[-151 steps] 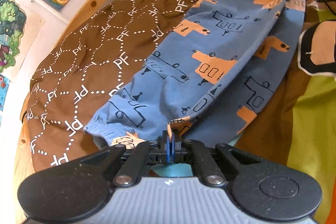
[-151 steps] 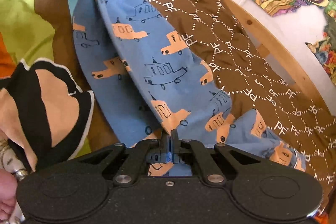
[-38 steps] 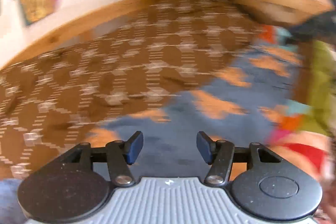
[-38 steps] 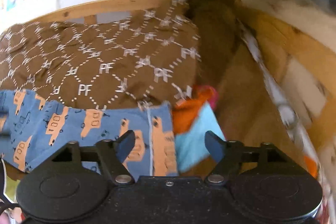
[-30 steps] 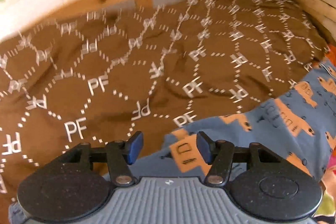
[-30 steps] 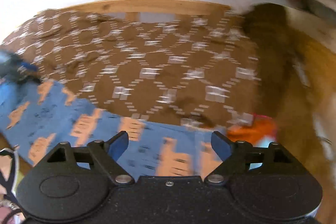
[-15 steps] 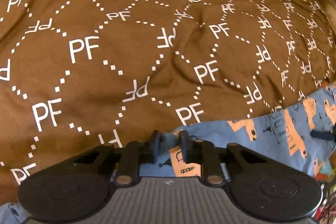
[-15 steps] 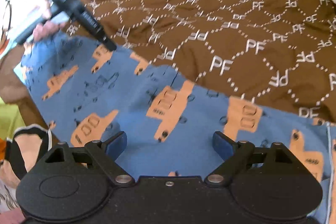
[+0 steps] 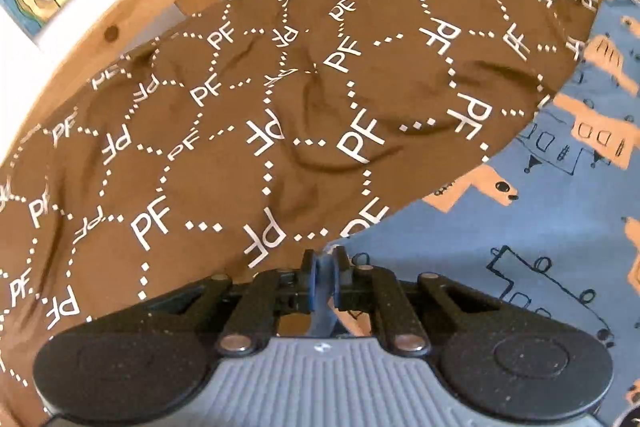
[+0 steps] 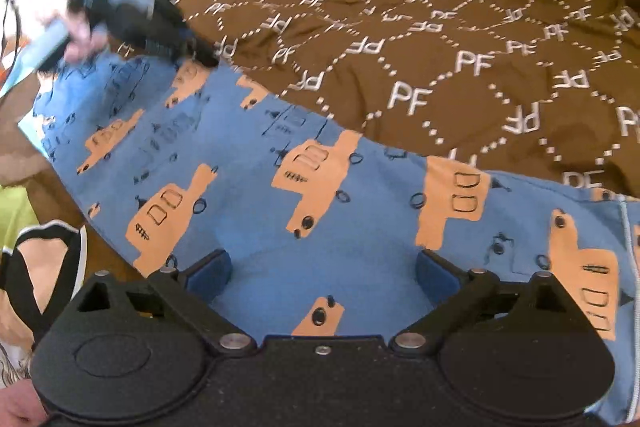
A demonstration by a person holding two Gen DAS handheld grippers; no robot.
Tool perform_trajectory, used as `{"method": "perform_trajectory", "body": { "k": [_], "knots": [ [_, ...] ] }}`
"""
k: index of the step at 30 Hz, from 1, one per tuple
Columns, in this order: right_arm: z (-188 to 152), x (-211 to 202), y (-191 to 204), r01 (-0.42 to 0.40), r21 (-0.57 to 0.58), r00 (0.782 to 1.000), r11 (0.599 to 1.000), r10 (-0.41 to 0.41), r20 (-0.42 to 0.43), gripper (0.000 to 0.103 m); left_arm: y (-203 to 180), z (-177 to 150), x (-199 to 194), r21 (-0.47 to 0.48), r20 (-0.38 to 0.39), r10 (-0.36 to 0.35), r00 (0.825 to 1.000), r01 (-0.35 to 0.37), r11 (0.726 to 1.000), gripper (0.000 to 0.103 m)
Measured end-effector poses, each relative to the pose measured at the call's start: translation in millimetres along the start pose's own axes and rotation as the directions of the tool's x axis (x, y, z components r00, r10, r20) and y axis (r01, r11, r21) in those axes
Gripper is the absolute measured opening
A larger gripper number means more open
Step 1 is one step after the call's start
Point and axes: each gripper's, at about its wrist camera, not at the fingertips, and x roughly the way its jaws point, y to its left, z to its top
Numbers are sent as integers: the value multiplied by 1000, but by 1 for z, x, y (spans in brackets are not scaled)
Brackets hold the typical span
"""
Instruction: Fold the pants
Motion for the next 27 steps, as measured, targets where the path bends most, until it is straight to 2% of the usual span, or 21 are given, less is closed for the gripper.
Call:
{"method": "perform_trajectory", "body": {
  "k": [1,2,3,4,5,6,8,10,14,17,19,22,24,25,26,27],
  "knots": [
    [0,-9,-6,16,6,999,1000,-16,33,96,-4,0,-3,-11,8,20,1000,-20,1000,18],
    [1,-17,-13,37,6,997,999,-37,61,96,-6,-1,-7,-21,12,27,1000,-26,999,36],
    [2,-26,-22,72,1,994,997,-72,82,96,-7,-1,-12,-31,18,31,999,-31,999,45],
    [4,-34,-32,115,-2,990,993,-114,89,97,-10,-2,-18,-38,32,33,999,-32,999,60],
    [6,-39,-44,150,0,985,989,-150,86,97,-11,-4,-26,-42,59,32,998,-30,999,68],
    [8,-45,-58,191,15,978,981,-192,82,97,-12,-6,-31,-45,88,37,995,-33,998,73],
    [12,-54,-88,236,83,968,968,-242,73,97,-21,-10,-48,-57,139,47,989,-40,998,85],
    [15,-59,-117,208,182,975,961,-218,38,97,-34,-12,-57,-59,181,36,983,-26,998,86],
    [10,-57,-161,109,361,994,926,-111,-13,96,-59,-13,-59,-78,187,52,981,-38,996,86],
    [3,-59,-176,29,462,999,886,-34,4,96,-65,-20,-61,-156,157,-42,987,67,986,86],
    [2,-61,-178,2,469,1000,883,1,-6,97,-67,-26,-61,-217,143,-114,983,143,966,86],
    [5,-60,-176,-16,472,999,882,34,-29,97,-75,-39,-59,-264,119,-146,982,173,949,86],
    [8,-59,-175,20,469,998,883,6,-55,91,-77,-45,-55,-279,99,-141,985,163,946,86],
    [9,-59,-174,56,463,997,885,-22,-77,78,-76,-49,-53,-293,91,-141,986,161,943,86],
    [10,-57,-173,97,454,993,886,-57,-101,56,-75,-52,-51,-314,84,-143,986,162,935,86],
    [10,-57,-172,134,450,988,883,-86,-125,45,-72,-54,-50,-335,80,-149,986,167,927,86]
  ]
}}
